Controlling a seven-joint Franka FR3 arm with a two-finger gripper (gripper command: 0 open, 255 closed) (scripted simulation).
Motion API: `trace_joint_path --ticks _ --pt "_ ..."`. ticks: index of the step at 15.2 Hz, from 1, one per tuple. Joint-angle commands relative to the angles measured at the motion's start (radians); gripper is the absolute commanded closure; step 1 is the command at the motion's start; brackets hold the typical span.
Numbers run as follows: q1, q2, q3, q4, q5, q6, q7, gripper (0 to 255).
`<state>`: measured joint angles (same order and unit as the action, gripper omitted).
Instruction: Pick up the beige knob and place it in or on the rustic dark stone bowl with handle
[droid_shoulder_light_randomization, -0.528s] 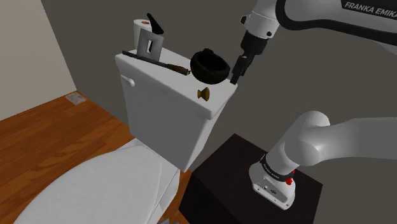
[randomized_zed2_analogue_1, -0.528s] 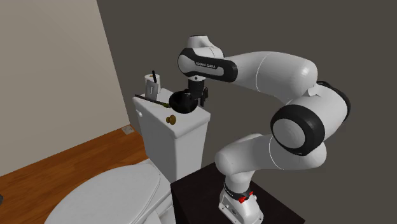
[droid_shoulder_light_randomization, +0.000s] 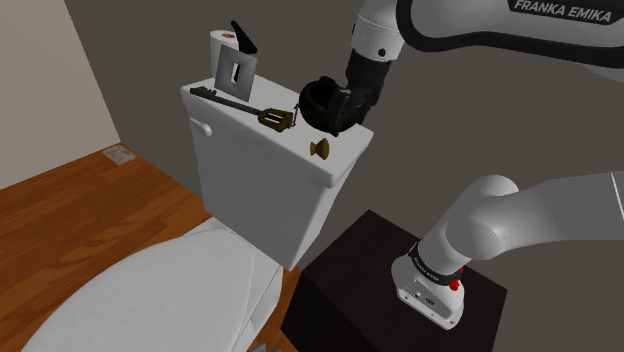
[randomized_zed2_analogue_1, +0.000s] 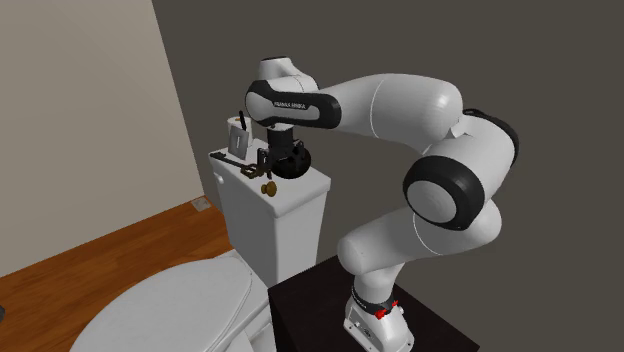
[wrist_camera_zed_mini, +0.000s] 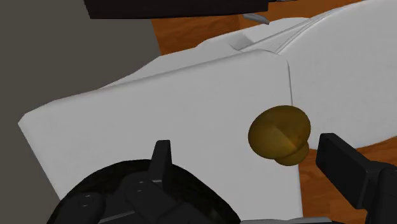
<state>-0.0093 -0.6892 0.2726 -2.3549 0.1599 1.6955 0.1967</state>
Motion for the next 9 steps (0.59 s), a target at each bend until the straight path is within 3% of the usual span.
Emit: trace_joint_path --ticks 1,3,9 --pt "-0.017 0.055 0.067 0.041 0.014 0.013 0.124 0" --pt "-0.039 0.118 0.127 0.093 0.016 0.022 0.233 0" --pt "-0.034 0.117 0.138 0.012 0.025 0.102 0.231 0"
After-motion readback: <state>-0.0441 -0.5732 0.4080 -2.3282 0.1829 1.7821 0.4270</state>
